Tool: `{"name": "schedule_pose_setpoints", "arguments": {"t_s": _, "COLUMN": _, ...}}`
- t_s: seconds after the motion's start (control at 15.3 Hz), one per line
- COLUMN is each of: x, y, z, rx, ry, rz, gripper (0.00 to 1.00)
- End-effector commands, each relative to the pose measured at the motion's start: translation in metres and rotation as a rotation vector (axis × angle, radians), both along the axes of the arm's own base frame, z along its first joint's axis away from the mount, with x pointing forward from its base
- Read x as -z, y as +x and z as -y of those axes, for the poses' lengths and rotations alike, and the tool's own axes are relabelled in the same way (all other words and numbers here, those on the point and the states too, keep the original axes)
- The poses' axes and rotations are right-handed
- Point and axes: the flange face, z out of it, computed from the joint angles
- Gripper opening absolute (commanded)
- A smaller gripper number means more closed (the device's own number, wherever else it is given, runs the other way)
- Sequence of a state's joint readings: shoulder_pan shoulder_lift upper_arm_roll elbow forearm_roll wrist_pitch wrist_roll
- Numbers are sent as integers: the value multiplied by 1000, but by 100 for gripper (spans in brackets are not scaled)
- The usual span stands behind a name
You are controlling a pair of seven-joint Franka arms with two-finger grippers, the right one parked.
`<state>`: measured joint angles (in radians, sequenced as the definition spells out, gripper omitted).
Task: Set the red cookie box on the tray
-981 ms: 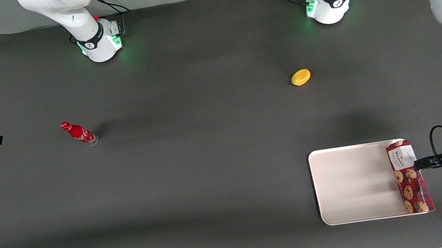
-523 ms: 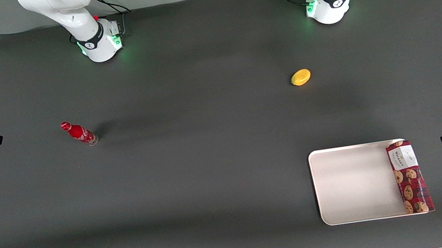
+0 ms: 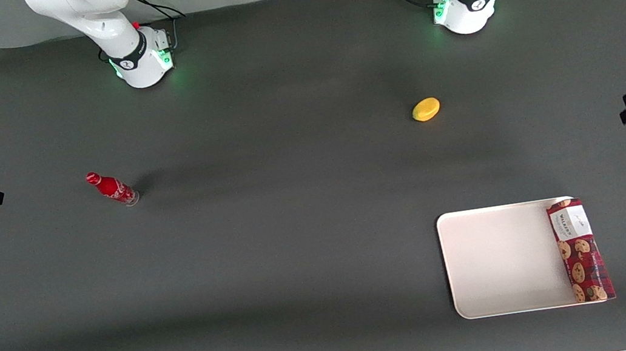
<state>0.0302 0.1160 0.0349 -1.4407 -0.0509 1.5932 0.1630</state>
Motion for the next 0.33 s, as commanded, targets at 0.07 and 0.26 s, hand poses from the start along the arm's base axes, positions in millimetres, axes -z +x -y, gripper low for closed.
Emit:
{"name": "schedule_pose_setpoints", "arguments": {"t_s": 0.07, "x": -23, "y": -41, "z": 4, "rx": 3, "ry": 47, "rz": -23, "gripper": 100}}
{"name": "schedule_pose_setpoints", "arguments": {"t_s": 0.26, "x": -25, "y": -46, "z": 6, "rx": -11, "ry": 50, "rz": -42, "gripper": 100}}
